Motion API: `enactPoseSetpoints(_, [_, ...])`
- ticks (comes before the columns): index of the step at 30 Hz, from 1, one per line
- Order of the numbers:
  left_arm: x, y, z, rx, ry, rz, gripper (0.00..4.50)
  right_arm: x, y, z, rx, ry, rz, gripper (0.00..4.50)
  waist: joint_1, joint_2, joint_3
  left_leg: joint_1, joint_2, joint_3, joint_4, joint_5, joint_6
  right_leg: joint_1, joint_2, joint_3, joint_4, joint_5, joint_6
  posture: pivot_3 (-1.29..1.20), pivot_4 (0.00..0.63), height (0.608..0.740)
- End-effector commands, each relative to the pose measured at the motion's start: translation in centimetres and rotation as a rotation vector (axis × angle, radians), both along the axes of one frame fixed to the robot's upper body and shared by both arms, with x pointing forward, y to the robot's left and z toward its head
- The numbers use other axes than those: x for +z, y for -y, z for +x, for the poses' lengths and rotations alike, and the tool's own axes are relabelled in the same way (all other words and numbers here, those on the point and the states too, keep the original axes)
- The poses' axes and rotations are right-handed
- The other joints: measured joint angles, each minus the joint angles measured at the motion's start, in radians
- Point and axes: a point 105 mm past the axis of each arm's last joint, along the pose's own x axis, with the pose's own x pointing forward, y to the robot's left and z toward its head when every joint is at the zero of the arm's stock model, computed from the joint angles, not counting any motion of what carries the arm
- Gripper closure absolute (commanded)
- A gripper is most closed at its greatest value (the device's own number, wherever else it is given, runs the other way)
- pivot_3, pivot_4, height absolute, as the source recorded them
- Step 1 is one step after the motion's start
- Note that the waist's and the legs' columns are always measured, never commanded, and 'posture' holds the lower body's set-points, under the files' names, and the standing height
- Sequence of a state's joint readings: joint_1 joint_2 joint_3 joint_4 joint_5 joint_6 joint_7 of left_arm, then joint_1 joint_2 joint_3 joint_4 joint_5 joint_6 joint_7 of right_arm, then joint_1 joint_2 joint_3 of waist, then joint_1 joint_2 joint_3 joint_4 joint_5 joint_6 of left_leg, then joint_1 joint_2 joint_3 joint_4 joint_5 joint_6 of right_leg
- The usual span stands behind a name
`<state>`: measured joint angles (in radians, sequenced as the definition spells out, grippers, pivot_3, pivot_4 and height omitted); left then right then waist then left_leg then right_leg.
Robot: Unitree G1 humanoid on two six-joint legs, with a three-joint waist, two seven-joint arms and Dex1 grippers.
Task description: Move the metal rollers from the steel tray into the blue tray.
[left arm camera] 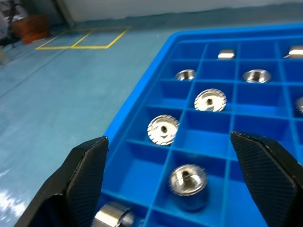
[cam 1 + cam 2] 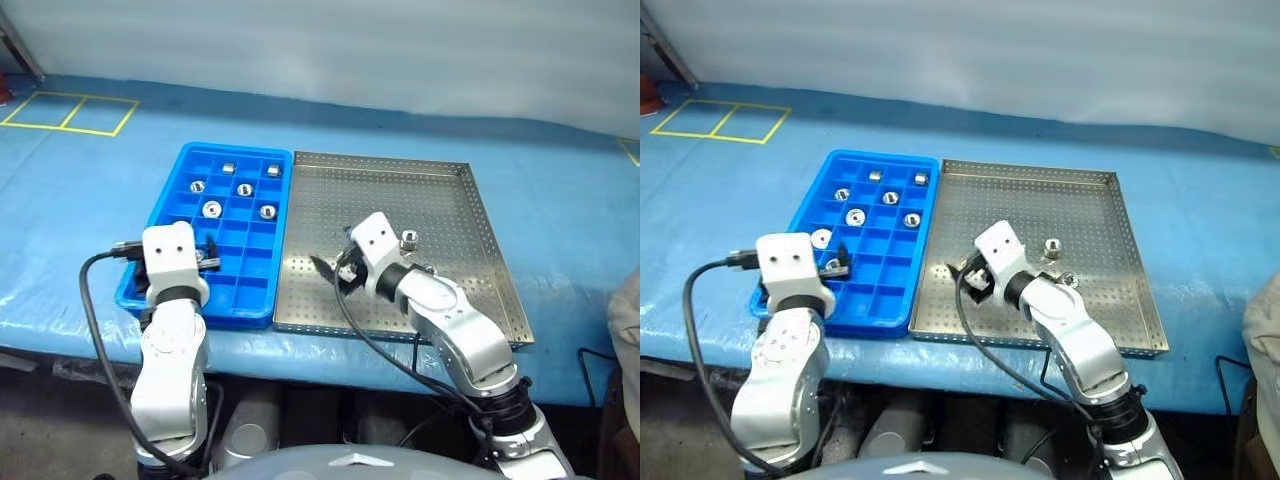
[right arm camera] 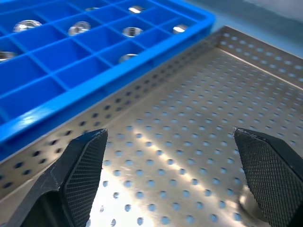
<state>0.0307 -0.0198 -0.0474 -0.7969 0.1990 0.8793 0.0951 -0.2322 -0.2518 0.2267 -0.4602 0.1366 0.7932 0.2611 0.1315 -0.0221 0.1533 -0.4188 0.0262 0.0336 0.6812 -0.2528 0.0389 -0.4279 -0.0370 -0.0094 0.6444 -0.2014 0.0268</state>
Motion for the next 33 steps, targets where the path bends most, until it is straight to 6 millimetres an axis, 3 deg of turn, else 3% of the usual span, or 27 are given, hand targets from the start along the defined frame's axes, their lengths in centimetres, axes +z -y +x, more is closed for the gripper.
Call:
enactPoseSetpoints(1, [1.2, 4.8, 0.3, -0.329, 0.089, -0.054, 0.02, 1.2, 3.0, 2.6, -0.238, 0.041, 0.039, 0.0, -0.01, 0.001, 0.0, 0.0, 0.0, 0.0, 0.0, 0.0, 0.0, 0.0, 0.0, -0.001, 0.0, 0.0, -0.001, 0.21, 0.15, 0.74])
enactPoseSetpoints(5, [0.2, 8.9, -1.0, -0.649, 0.03, -0.099, 0.02, 0.7, 3.1, 4.2, -0.311, 0.017, 0.07, 0.0, -0.037, 0.001, 0.0, -0.001, -0.001, 0.0, -0.001, 0.0, 0.0, -0.001, 0.005, -0.001, 0.0, -0.001, -0.002, 0.19, 0.15, 0.74])
enactPoseSetpoints(9, [-1.2, 10.8, -2.6, -0.818, -0.058, -0.122, 0.02, -0.5, 2.3, 5.1, -0.333, -0.032, 0.098, 0.0, -0.063, 0.002, 0.001, -0.001, 0.0, 0.0, -0.002, 0.0, 0.0, 0.0, 0.007, -0.001, 0.0, -0.001, -0.002, 0.18, 0.15, 0.74])
enactPoseSetpoints(15, [-2.2, 11.4, -3.5, -0.892, -0.107, -0.106, 0.02, -2.5, 0.5, 5.3, -0.3, -0.096, 0.109, 0.0, -0.079, 0.005, 0.0, 0.001, 0.002, -0.001, -0.002, 0.0, 0.0, 0.001, 0.01, 0.001, 0.001, -0.004, 0.003, 0.18, 0.15, 0.74])
enactPoseSetpoints(21, [-2.8, 11.6, -3.6, -0.885, -0.114, -0.119, 0.02, -4.2, 0.4, 5.7, -0.307, -0.137, 0.1, 0.0, -0.081, 0.006, 0.0, 0.002, 0.001, 0.0, -0.001, 0.001, -0.001, 0.001, 0.01, 0.003, 0.001, -0.003, 0.003, 0.19, 0.15, 0.74])
enactPoseSetpoints(24, [-2.8, 11.8, -3.7, -0.886, -0.114, -0.135, 0.0, -4.5, 0.4, 5.9, -0.305, -0.142, 0.098, 0.64, -0.082, 0.006, 0.0, 0.002, 0.001, 0.0, -0.002, 0.001, -0.001, 0.001, 0.01, 0.003, 0.001, -0.003, 0.003, 0.19, 0.15, 0.74])
enactPoseSetpoints(30, [-2.8, 11.8, -3.5, -0.873, -0.107, -0.131, 0.0, -4.3, 0.0, 5.9, -0.287, -0.139, 0.109, 2.56, -0.083, 0.006, 0.0, 0.002, 0.001, 0.0, -0.002, 0.001, -0.001, 0.001, 0.01, 0.004, 0.001, -0.003, 0.003, 0.2, 0.15, 0.74])
enactPoseSetpoints(33, [-2.5, 11.3, -3.1, -0.827, -0.084, -0.134, 0.0, -3.6, -0.4, 5.9, -0.269, -0.122, 0.11, 2.77, -0.082, 0.006, 0.001, 0.002, 0.001, 0.0, -0.002, 0.001, -0.001, 0.001, 0.01, 0.004, 0.001, -0.003, 0.003, 0.21, 0.15, 0.74])
